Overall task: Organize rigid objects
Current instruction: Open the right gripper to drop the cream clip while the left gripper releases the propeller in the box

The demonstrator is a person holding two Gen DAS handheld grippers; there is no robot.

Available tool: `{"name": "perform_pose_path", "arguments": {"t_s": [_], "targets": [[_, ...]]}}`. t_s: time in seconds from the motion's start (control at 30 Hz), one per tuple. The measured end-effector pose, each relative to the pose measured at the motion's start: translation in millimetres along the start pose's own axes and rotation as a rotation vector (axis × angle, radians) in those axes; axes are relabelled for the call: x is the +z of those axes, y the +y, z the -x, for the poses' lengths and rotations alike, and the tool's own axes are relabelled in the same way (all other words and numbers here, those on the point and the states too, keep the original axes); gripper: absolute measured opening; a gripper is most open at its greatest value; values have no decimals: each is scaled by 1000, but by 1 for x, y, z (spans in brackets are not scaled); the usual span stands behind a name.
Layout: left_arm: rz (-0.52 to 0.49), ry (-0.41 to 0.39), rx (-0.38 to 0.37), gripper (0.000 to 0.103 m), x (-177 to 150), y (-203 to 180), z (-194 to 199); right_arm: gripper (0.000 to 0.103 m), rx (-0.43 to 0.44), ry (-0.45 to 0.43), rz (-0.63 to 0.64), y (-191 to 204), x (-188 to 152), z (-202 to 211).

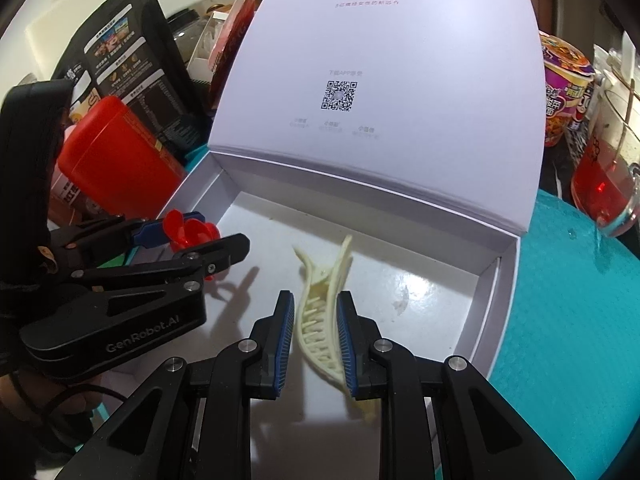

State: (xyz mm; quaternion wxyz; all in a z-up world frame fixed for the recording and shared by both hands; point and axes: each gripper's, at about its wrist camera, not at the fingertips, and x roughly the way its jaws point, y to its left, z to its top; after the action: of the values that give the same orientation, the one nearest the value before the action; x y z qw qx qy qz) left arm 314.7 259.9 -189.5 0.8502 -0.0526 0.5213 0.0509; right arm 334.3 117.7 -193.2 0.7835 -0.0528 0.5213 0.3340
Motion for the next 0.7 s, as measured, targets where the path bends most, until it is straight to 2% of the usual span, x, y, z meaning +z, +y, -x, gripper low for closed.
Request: {"name": "perform_pose_path", "arguments": {"t_s": [0.17, 0.47, 0.5, 0.53, 0.6, 0.7], "targets": [[15, 32, 1, 46, 2, -6, -5, 26, -1, -3, -15, -2, 1, 3], [13, 24, 10, 46, 4, -10, 13, 26, -19, -38, -16, 0, -1, 29], [16, 27, 15, 51, 4, -10, 14, 27, -21, -41, -16, 0, -1, 32], [19, 27, 22, 63, 4, -10, 16, 27, -23, -44, -17, 1, -1, 35], [25, 19, 21, 78, 6, -12, 19, 27, -27, -49, -17, 2, -2, 41], [27, 11, 23, 79, 6, -15, 27, 27, -34, -54, -19, 3, -4, 50]]}}
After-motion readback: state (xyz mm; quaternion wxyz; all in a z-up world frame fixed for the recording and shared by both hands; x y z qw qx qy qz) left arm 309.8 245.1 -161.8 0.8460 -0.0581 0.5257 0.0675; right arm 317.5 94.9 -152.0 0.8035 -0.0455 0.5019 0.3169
